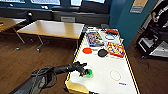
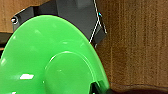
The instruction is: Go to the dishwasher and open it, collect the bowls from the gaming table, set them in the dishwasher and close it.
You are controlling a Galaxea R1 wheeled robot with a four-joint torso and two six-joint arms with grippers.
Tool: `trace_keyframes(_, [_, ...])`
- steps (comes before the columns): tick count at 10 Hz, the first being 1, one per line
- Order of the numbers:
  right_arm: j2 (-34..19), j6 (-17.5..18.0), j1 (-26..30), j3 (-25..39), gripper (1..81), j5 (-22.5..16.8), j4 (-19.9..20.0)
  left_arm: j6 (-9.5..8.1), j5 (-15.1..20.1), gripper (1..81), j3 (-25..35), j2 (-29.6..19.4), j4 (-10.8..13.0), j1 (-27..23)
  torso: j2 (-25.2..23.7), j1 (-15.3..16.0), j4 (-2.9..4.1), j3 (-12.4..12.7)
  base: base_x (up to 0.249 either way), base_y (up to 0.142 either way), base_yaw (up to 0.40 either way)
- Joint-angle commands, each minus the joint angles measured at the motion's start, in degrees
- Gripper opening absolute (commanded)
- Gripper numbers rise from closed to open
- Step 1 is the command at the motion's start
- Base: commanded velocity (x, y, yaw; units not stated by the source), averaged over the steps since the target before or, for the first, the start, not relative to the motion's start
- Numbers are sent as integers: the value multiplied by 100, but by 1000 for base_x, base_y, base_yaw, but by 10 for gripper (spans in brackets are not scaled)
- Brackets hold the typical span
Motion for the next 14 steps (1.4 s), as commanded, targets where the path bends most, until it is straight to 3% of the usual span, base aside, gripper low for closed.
trace_keyframes(1, [-155,-8,21,-1,10,-362,-118,-1202,643,811,298,113,360,-780,0,0,0,0,0,0,0])
trace_keyframes(2, [-155,-8,12,-10,10,-362,-118,-1455,791,811,446,183,840,-648,0,0,0,0,0,0,0])
trace_keyframes(3, [-155,-8,21,-36,10,-362,-118,-1605,966,811,517,245,1106,-541,0,0,0,0,0,0,0])
trace_keyframes(6, [-119,-8,21,-54,10,-362,-127,-1615,1021,811,588,263,1345,-251,0,0,0,0,0,0,0])
trace_keyframes(7, [-111,-8,47,-71,10,-371,-136,-1597,1038,10,744,246,1458,-181,0,0,0,0,0,0,0])
trace_keyframes(9, [-84,-8,82,-89,10,-459,-136,-1632,1380,10,1439,96,2021,-277,0,0,0,0,0,0,0])
trace_keyframes(12, [-67,-8,100,-62,10,-520,-154,-1676,1285,10,2913,-439,1951,-945,0,0,0,0,0,0,0])
trace_keyframes(13, [-67,-8,100,-54,10,-520,-154,-1729,1065,10,3356,-660,1951,-1164,0,0,0,0,0,0,0])
trace_keyframes(14, [-58,-8,100,-54,10,-520,-154,-1764,374,10,3882,-1062,1926,-1288,0,0,0,0,0,0,0])
